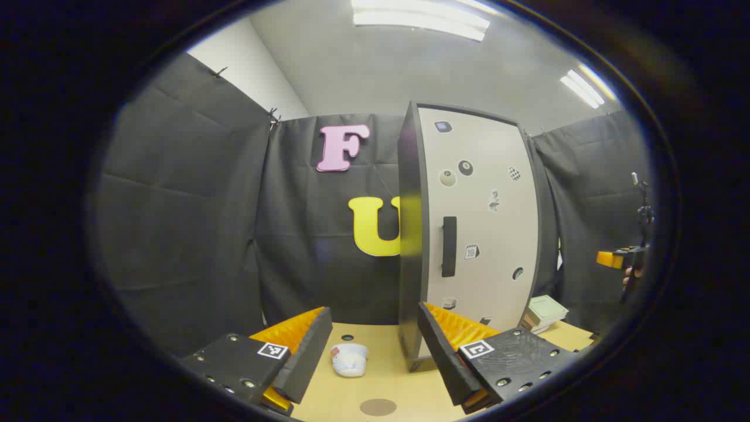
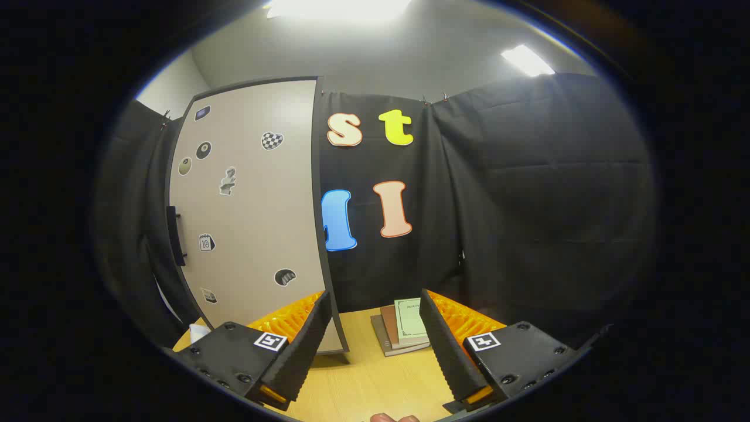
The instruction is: Open the cabinet door with the right hand, grasp the bottle in the cabinet with the left hand and place it on the coaster, then close the cabinet door with the right hand.
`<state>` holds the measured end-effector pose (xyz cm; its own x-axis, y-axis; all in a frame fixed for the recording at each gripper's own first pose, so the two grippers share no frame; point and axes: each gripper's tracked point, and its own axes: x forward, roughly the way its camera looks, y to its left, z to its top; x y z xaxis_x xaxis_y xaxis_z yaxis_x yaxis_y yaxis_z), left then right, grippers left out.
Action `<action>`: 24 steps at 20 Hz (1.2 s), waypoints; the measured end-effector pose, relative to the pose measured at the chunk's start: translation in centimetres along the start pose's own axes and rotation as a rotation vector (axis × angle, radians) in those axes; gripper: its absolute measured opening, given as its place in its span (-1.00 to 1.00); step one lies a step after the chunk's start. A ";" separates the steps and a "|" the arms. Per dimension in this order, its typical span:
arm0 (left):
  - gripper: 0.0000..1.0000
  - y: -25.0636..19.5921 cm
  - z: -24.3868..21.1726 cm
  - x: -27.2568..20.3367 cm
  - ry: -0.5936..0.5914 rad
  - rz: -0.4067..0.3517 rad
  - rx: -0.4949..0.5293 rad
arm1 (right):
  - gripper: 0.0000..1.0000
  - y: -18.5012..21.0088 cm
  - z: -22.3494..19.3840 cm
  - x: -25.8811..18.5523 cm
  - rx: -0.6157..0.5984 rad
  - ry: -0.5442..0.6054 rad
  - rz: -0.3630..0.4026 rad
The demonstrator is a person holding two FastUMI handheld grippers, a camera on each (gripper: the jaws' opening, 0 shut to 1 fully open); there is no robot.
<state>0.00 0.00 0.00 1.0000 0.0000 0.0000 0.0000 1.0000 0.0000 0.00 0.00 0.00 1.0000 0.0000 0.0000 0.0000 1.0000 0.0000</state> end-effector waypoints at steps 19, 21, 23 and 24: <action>0.79 -2.0 -2.7 1.0 0.028 -0.060 -0.038 | 0.91 -1.6 -0.8 -1.3 -0.013 0.040 -0.073; 0.79 -1.9 -3.2 1.0 0.035 -0.057 -0.042 | 0.86 -0.8 -0.4 -0.9 -0.008 0.041 -0.056; 0.79 -1.8 -3.9 1.1 0.050 -0.049 -0.035 | 0.92 -0.1 0.0 -0.2 -0.018 0.045 -0.043; 0.77 -1.6 -4.1 1.0 0.055 -0.045 -0.033 | 0.92 0.4 0.3 0.1 -0.013 0.041 -0.028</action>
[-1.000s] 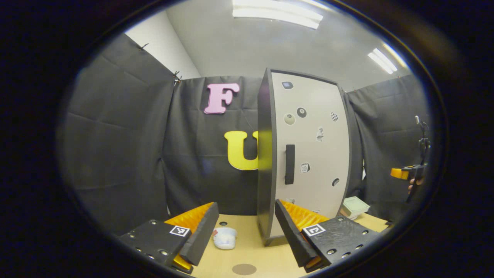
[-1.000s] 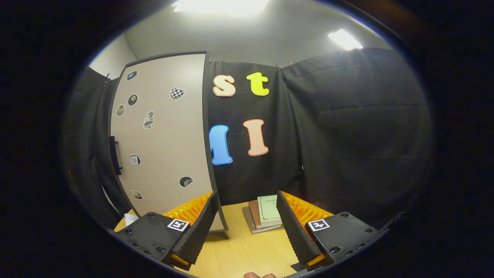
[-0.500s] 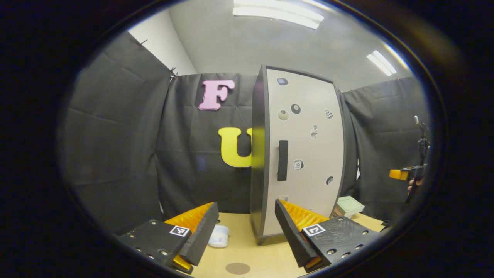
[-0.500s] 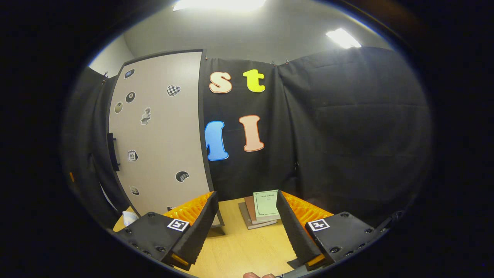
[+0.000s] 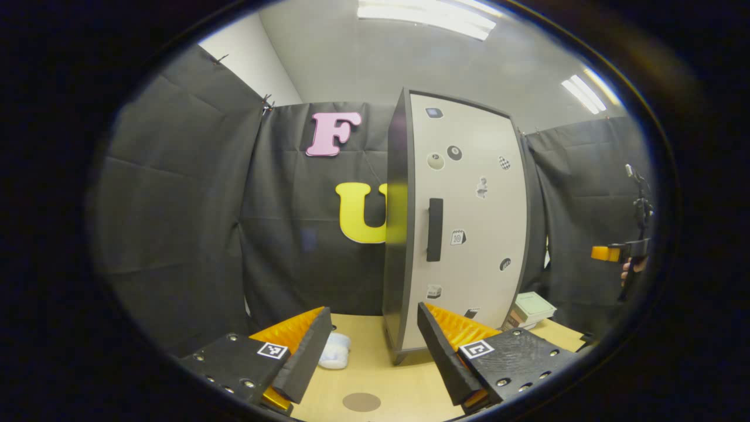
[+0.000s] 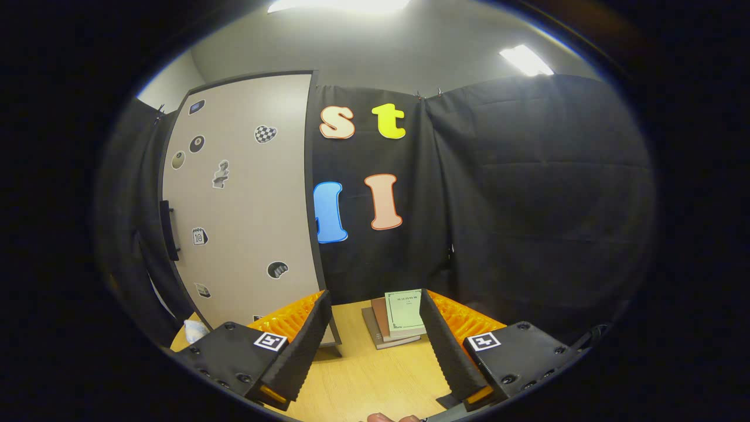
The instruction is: Open the cabinet door with the right hand, grasp the bottle in the cabinet with the left hand and place it on the coaster, then close the cabinet door with the right hand.
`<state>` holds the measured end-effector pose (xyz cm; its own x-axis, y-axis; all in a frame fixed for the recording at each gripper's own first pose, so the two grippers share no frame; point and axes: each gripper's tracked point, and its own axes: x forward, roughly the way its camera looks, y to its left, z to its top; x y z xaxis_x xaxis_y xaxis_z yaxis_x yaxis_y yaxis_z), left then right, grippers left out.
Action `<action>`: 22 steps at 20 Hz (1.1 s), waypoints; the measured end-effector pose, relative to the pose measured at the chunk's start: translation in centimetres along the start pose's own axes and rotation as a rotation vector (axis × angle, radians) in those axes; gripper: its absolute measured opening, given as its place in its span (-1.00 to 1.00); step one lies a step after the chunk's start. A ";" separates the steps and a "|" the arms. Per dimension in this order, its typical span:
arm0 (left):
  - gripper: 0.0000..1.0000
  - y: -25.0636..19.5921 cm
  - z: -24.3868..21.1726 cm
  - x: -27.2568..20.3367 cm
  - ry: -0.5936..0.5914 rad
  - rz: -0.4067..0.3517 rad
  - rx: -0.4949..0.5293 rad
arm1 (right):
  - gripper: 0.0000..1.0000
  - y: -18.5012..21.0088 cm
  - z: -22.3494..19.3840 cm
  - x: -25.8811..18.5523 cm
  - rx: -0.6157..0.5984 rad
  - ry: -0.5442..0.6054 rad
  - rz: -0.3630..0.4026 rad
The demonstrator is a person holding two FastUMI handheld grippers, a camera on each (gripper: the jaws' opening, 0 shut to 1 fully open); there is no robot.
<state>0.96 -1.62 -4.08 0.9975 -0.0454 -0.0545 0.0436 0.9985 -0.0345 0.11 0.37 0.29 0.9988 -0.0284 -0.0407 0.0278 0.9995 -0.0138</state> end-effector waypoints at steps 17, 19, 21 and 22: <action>0.80 2.0 -7.6 -4.4 0.119 0.113 -0.068 | 0.96 19.2 10.4 4.1 -0.049 -0.046 0.334; 0.81 2.4 -8.0 -4.9 0.115 0.128 -0.096 | 0.86 21.9 11.2 3.8 -0.054 -0.058 0.376; 0.81 3.5 -8.5 -5.5 0.113 0.164 -0.100 | 0.87 24.6 11.6 3.5 -0.052 -0.058 0.423; 0.79 3.9 -8.6 -5.8 0.113 0.174 -0.102 | 0.87 25.9 11.9 3.4 -0.052 -0.059 0.438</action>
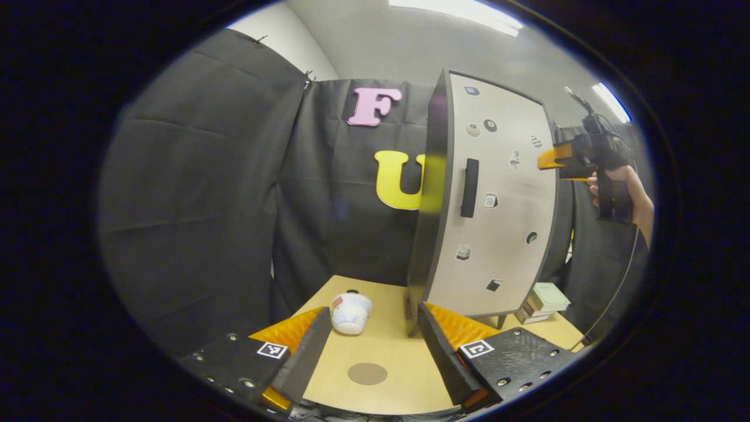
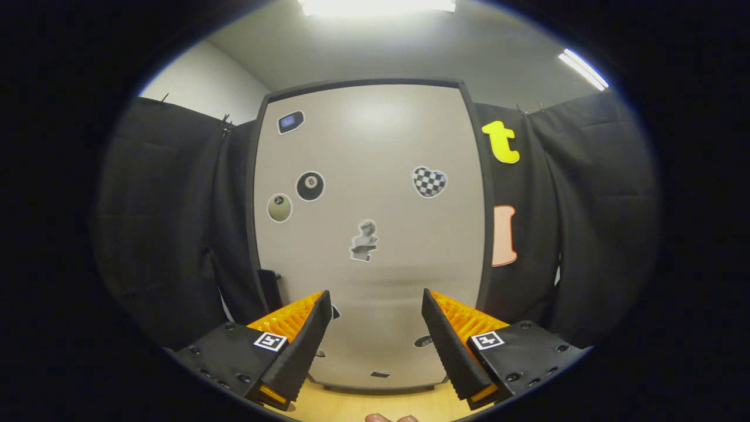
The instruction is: Open the cabinet door with the right hand, grasp the bottle in the cabinet with the left hand and place it on the coaster, then close the cabinet door with the right hand.
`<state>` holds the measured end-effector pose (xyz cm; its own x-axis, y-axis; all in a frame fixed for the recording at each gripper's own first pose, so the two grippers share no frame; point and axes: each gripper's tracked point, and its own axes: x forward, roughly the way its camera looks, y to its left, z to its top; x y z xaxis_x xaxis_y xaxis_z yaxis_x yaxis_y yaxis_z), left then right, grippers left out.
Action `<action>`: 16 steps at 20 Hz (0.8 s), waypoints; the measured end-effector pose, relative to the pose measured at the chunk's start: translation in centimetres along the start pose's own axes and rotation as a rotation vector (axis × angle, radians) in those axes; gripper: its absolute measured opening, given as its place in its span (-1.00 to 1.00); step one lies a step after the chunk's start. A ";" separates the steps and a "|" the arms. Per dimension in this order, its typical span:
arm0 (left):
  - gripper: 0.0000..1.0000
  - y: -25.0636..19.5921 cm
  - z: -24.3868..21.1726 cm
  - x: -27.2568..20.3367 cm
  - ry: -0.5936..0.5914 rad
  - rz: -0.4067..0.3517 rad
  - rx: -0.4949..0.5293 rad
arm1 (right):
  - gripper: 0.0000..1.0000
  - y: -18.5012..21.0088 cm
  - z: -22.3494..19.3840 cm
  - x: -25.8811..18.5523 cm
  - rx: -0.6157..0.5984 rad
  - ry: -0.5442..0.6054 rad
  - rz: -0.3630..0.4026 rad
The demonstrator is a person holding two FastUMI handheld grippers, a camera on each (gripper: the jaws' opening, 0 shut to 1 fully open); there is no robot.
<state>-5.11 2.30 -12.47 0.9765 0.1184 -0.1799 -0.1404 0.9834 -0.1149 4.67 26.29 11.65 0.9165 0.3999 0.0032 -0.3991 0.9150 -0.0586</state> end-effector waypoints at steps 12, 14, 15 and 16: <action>0.79 5.0 -1.4 -0.3 0.021 0.069 -0.014 | 0.96 11.2 -3.7 6.3 -0.007 0.056 0.107; 0.81 5.3 -1.7 0.0 0.024 0.068 -0.036 | 0.96 11.8 -4.6 7.4 -0.012 0.069 0.095; 0.81 5.6 -1.7 0.1 0.026 0.072 -0.045 | 0.96 12.1 -5.1 8.0 -0.005 0.082 0.094; 0.79 5.9 -2.0 0.2 0.030 0.080 -0.051 | 0.96 12.5 -5.5 8.4 0.007 0.094 0.098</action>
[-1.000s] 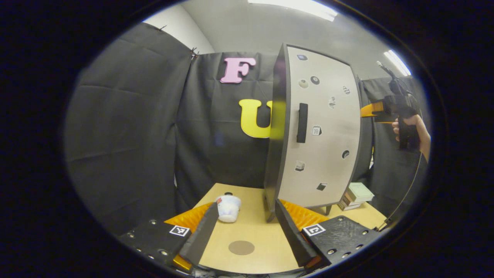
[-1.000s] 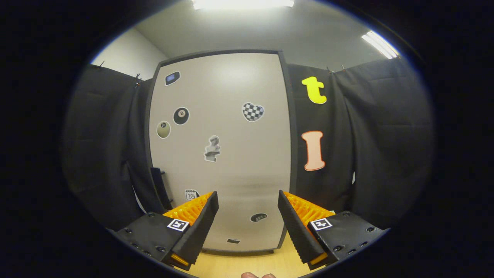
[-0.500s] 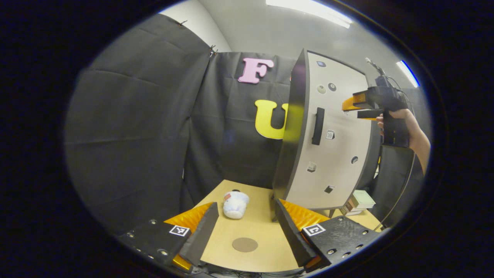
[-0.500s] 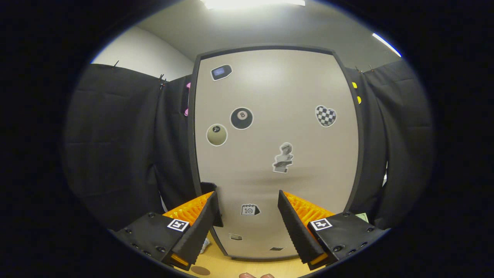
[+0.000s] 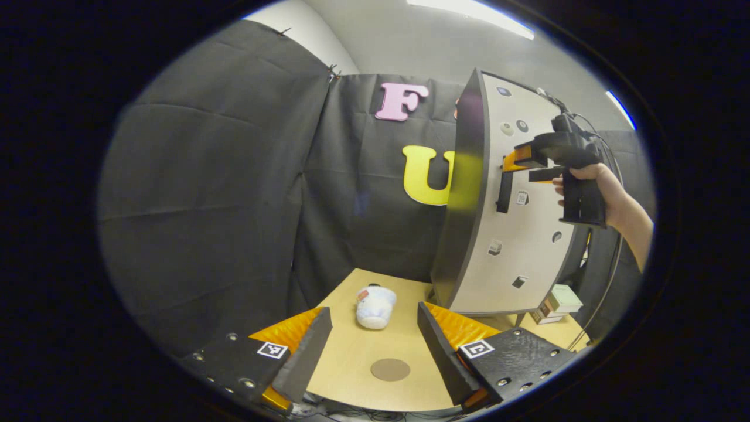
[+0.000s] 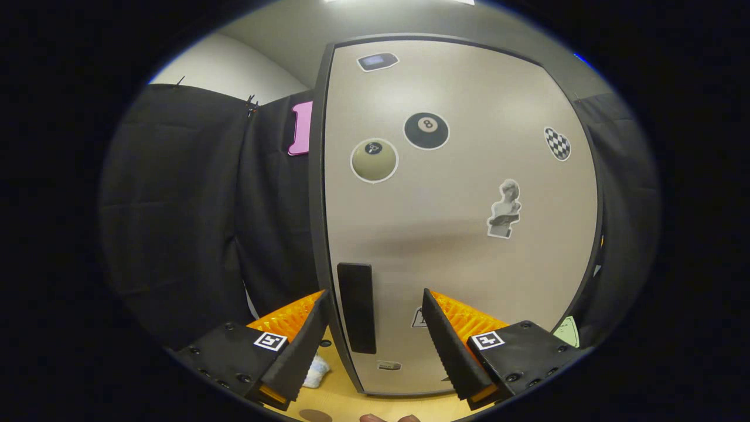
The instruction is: Open the cabinet door with the right hand, grasp the bottle in the cabinet with the left hand and place it on the coaster, then close the cabinet door with the right hand.
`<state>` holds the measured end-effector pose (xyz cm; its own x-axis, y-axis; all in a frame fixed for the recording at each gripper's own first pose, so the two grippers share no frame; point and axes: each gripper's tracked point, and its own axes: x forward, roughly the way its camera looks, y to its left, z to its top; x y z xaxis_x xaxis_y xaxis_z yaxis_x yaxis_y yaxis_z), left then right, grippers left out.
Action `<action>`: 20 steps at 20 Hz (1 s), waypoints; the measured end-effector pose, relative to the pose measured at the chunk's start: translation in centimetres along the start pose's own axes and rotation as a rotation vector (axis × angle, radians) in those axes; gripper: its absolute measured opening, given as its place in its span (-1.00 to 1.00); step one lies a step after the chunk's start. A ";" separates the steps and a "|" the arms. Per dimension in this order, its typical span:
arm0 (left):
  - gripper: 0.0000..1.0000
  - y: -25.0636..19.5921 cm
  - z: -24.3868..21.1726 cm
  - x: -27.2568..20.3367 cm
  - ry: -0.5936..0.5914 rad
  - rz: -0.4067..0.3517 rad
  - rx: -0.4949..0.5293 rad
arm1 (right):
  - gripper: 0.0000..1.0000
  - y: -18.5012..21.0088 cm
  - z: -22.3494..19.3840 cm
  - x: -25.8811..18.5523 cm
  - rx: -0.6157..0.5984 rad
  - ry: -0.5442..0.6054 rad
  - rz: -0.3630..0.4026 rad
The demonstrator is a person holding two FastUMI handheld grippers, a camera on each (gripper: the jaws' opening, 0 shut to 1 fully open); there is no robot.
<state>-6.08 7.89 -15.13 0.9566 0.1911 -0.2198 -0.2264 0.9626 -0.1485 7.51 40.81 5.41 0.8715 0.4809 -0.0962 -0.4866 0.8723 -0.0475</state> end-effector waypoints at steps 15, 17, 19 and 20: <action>0.79 1.3 0.0 -0.3 0.034 0.065 0.010 | -0.33 0.9 -1.5 3.3 0.036 0.052 -0.073; 0.77 1.6 0.1 -0.1 0.035 0.069 -0.004 | -0.33 1.1 -1.5 3.2 0.028 0.051 -0.065; 0.79 1.6 0.2 -0.2 0.024 0.063 0.005 | -0.42 1.1 -1.4 3.2 -0.002 0.026 -0.051; 0.79 1.5 0.2 -0.2 0.021 0.057 0.013 | -0.42 1.0 -1.4 3.5 -0.019 0.017 -0.041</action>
<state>-6.54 9.32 -15.09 0.9381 0.2417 -0.2479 -0.2779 0.9528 -0.1226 9.95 43.26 3.62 0.8897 0.4431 -0.1102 -0.4517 0.8894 -0.0705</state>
